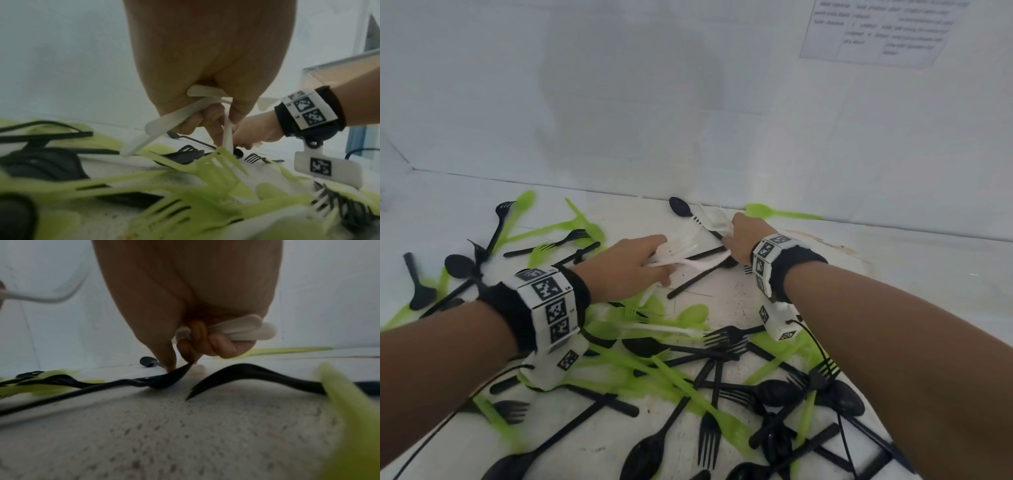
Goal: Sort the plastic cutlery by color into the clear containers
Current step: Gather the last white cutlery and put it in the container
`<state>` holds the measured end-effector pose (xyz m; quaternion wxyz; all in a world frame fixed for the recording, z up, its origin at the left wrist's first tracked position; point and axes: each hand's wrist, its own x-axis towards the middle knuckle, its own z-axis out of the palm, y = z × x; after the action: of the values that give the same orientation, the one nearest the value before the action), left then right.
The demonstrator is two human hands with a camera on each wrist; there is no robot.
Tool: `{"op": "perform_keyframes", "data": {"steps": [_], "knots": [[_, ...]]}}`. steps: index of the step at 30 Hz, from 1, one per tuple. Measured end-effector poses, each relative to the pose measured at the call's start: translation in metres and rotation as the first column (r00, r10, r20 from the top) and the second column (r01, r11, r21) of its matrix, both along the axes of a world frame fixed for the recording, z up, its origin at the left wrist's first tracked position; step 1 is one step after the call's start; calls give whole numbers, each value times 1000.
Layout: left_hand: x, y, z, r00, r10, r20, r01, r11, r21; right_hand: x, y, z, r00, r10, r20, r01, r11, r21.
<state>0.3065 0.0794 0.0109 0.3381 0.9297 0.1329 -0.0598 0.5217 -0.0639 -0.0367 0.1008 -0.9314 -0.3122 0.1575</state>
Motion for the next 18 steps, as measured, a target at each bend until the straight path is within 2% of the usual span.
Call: {"op": "perform_keyframes", "data": {"steps": [3,6,10,13,18], "knots": [[-3,-2,2,1000,19,19,-16,994,-109,0,5,-1,997,21,69,-17,998,-60],[-3,-2,0,999,24,42,-19,993,-120,0,5,2,993,19,118,-9,996,-91],[-3,-5,-2,993,73,88,-63,991,-114,-1,-1,4,996,22,92,-12,994,-108],[-3,-8,-3,994,77,78,-67,990,-121,-5,-7,10,999,-25,30,26,999,-42],[-10,-14,-2,995,74,63,-64,986,-156,-22,-19,34,993,-114,19,109,976,190]]}}
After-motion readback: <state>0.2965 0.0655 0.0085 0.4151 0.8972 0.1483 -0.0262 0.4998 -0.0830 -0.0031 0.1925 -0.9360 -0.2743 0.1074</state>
